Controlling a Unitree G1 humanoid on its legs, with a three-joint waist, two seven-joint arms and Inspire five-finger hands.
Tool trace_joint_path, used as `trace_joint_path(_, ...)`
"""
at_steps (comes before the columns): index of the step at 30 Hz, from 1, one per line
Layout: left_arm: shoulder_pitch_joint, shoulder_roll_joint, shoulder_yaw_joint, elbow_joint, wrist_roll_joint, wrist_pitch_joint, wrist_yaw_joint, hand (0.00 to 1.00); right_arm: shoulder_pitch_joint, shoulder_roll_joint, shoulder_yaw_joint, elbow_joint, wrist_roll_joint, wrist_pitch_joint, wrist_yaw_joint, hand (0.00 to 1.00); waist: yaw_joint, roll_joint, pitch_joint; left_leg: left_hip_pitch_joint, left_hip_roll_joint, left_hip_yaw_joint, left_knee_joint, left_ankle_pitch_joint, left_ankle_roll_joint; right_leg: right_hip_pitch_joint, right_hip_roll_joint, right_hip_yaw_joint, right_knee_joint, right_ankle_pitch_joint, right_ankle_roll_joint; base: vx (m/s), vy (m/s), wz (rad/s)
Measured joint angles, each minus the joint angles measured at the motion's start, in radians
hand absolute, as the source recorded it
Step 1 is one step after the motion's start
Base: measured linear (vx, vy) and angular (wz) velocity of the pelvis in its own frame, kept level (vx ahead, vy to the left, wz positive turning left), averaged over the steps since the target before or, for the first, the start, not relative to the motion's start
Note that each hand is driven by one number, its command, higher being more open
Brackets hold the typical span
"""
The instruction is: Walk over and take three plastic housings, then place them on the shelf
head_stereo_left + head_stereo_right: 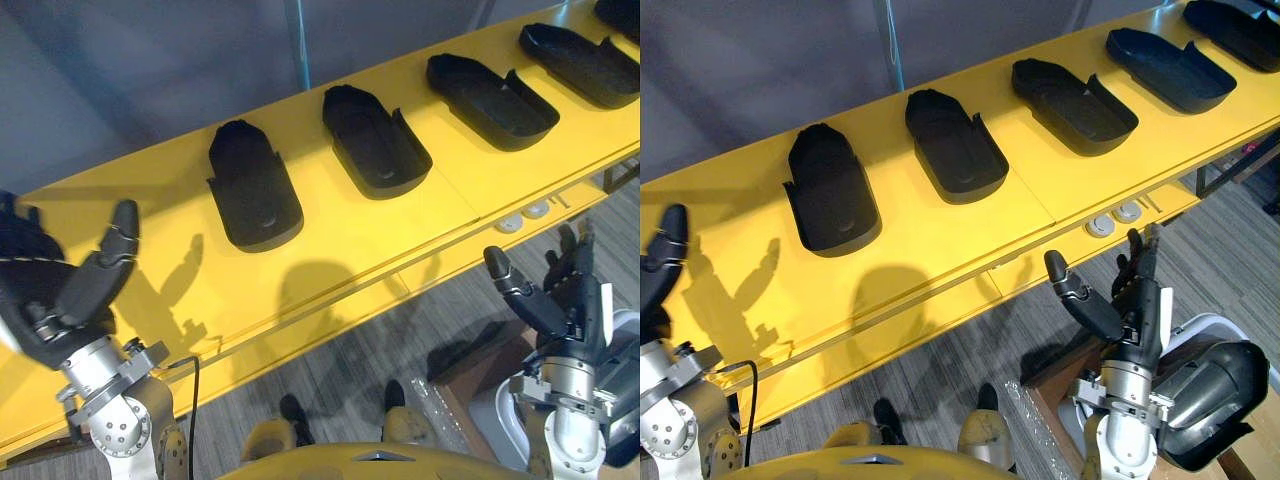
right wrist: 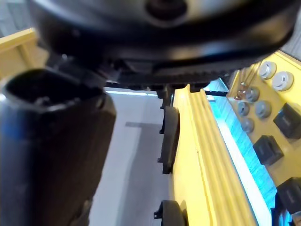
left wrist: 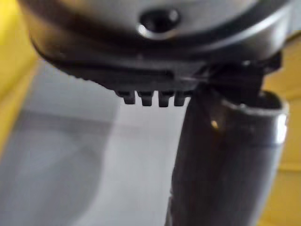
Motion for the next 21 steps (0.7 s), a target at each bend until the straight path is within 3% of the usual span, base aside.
trace_joint_path(4,-0.074,0.005,-0.067,-0.029,0.075,-0.108,0.006,1.0,-0.043,-0.004,0.024,0.0,-0.007,0.006,-0.055,1.0,0.003,-0.007,-0.027,0.035,-0.003,0.026,-0.025,0.005,-0.002,0.004,0.002,0.02,-0.001,0.0,0.0,-0.04,0.012,-0.17)
trace_joint_path(8,-0.099,0.012,-0.165,-0.027,0.07,-0.109,0.001,1.0,-0.081,-0.016,0.025,-0.005,-0.042,0.037,-0.12,1.0,-0.011,-0.019,-0.042,0.078,0.003,0.096,-0.031,-0.001,-0.012,-0.006,0.017,0.092,0.001,0.005,0.002,-0.05,0.017,-0.6)
trace_joint_path(15,-0.171,0.085,-0.304,0.013,0.075,-0.078,0.045,1.0,0.056,-0.016,-0.079,-0.067,-0.064,0.038,-0.141,1.0,-0.108,-0.031,-0.056,0.149,0.028,0.271,-0.019,-0.034,-0.038,-0.029,0.057,0.259,-0.029,0.048,0.009,-0.01,-0.009,-0.73)
trace_joint_path(18,-0.206,0.092,-0.333,0.061,0.075,-0.034,0.092,1.0,0.125,0.007,-0.117,-0.067,0.035,-0.005,-0.105,1.0,-0.156,-0.034,-0.056,0.173,0.038,0.33,-0.013,-0.048,-0.045,-0.031,0.07,0.314,-0.04,0.064,0.017,-0.03,-0.023,-0.57)
trace_joint_path(21,-0.207,0.092,-0.367,0.077,0.104,0.014,0.147,1.0,0.157,0.042,-0.092,-0.07,0.141,-0.057,-0.04,1.0,-0.173,-0.035,-0.059,0.182,0.041,0.364,-0.008,-0.071,-0.042,-0.049,0.079,0.354,-0.051,0.075,0.022,-0.11,-0.04,-0.51)
